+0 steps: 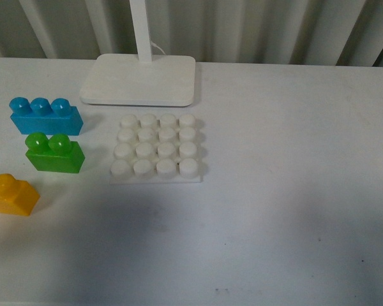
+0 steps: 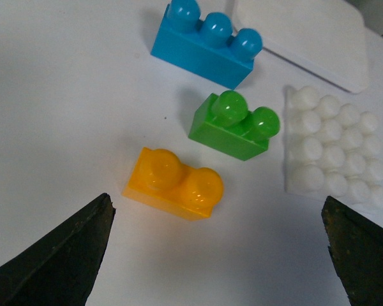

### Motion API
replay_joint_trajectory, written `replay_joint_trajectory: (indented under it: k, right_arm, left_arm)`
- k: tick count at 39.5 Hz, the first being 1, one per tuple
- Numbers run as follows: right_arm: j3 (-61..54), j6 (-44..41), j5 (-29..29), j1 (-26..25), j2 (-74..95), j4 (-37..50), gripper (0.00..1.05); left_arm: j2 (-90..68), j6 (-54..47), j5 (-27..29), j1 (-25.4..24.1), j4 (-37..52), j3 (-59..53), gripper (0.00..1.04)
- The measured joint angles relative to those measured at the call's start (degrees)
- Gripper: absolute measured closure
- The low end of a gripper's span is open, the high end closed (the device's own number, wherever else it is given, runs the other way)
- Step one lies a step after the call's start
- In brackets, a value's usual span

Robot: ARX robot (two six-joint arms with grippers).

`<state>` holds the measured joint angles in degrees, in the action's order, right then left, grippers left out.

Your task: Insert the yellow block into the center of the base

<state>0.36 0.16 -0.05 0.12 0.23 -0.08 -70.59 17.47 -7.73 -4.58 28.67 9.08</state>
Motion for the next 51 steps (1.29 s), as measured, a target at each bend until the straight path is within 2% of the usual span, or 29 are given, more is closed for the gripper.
replay_joint_trajectory:
  k: [17, 29, 51]
  right_arm:
    - [0.0, 0.0, 0.0, 0.0, 0.0, 0.0, 0.09]
    - [0.0, 0.0, 0.0, 0.0, 0.0, 0.0, 0.09]
    - [0.0, 0.0, 0.0, 0.0, 0.0, 0.0, 0.09]
  left_arm:
    - [-12.6, -6.4, -2.2, -0.3, 8.1, 2.2, 0.06]
    - [-21.0, -18.3, -5.4, -0.9, 12.2, 4.2, 0.06]
    - [-27.8, -23.5, -7.5, -3.2, 14.6, 7.4, 0.06]
